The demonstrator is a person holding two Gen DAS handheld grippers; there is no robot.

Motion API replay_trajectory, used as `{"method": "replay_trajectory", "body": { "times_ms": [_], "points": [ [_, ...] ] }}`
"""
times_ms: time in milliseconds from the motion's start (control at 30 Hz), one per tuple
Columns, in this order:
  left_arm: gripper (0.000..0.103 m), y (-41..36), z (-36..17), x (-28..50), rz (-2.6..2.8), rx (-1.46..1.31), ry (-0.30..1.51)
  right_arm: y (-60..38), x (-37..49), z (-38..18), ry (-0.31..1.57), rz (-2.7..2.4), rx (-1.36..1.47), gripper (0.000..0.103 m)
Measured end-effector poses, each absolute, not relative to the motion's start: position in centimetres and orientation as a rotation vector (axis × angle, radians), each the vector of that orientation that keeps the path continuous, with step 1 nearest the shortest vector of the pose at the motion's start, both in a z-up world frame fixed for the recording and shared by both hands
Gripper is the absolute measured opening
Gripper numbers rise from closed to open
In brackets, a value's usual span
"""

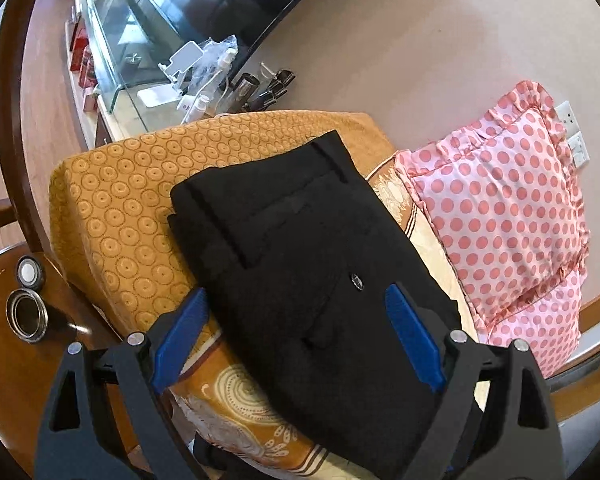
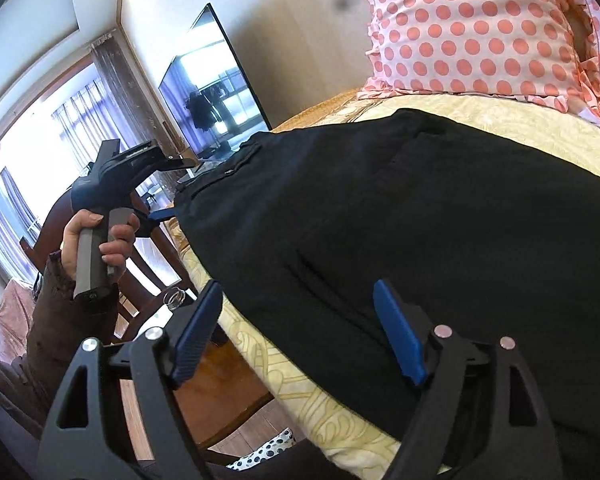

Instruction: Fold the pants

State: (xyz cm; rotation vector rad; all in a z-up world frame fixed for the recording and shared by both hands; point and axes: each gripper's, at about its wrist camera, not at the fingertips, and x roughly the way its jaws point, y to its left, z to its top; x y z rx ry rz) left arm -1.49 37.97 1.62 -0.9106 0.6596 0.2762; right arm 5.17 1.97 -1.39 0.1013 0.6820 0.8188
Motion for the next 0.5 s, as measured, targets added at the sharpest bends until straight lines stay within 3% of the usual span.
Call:
{"method": "replay_trajectory", "body": {
  "times_ms": [167,233,300,367,500],
  "points": [
    [0.078,37.4,1.1,-1.8,0.222,-1.025,0.668,1.8,5.0,-1.5,0.670,0.824,0.105,0.078],
    [0.068,37.5,1.1,-1.7,0.237,-1.045,0.652,1.7,5.1,-1.5,0.666,0.825,0.105,0.078],
    [0.043,37.7,1.2,-1.6,0.259,-1.047,0.645,1.6,5.0,-1.5,0.660,0.824,0.108,0.078],
    [0.026,37.4,1.6,-1.4,0.306,-0.982,0.635,1.2,4.8,-1.4,0.652,0.821,0.116,0.078],
    [0.017,35.3,3.2,-0.6,0.385,-0.789,0.626,-1.2,4.0,-1.0,0.622,0.802,0.156,0.083]
  ]
}}
